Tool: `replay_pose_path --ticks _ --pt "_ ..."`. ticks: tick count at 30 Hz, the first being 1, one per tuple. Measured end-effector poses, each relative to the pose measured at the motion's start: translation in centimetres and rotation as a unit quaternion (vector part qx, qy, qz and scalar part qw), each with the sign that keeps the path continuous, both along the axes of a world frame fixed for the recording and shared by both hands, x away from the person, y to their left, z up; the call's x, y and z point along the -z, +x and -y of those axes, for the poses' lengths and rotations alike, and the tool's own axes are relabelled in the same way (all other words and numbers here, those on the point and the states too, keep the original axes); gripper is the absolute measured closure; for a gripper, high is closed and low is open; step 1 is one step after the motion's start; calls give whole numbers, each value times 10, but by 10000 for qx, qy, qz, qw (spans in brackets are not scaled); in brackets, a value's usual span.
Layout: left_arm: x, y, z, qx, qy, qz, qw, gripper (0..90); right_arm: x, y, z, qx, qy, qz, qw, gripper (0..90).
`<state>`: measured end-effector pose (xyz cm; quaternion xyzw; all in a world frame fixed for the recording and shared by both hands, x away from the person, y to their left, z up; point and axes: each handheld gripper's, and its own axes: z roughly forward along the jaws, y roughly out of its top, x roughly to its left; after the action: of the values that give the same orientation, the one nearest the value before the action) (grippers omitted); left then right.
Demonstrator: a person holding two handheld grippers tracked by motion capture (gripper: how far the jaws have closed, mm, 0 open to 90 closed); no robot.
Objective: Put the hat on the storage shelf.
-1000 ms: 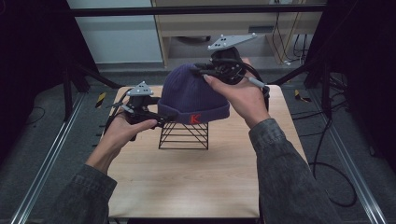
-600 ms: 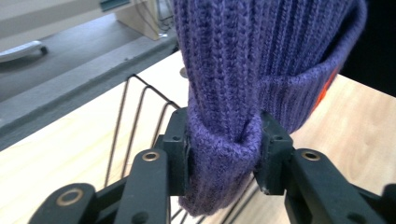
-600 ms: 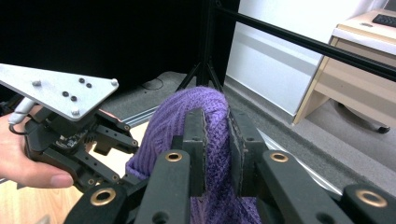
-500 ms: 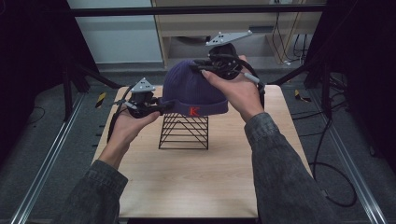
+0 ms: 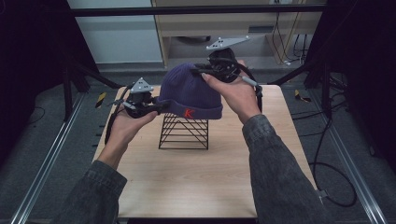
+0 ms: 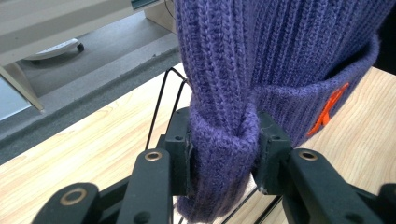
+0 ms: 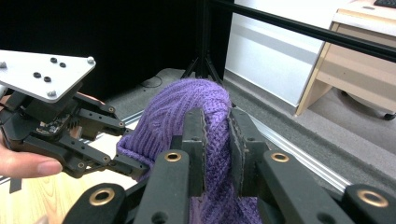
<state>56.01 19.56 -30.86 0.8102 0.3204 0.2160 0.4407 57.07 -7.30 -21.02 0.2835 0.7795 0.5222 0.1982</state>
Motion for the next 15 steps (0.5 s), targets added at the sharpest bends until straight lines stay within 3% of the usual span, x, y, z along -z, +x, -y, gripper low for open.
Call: replay_pose_path --ticks 6,15 --pt "1 0 -2 -4 76 -9 10000 636 2 2 0 -6 -33 -57 10000 779" --pt "13 2 -9 -113 -49 -111 9999 644 7 4 -10 -96 -176 -98 9998 777"
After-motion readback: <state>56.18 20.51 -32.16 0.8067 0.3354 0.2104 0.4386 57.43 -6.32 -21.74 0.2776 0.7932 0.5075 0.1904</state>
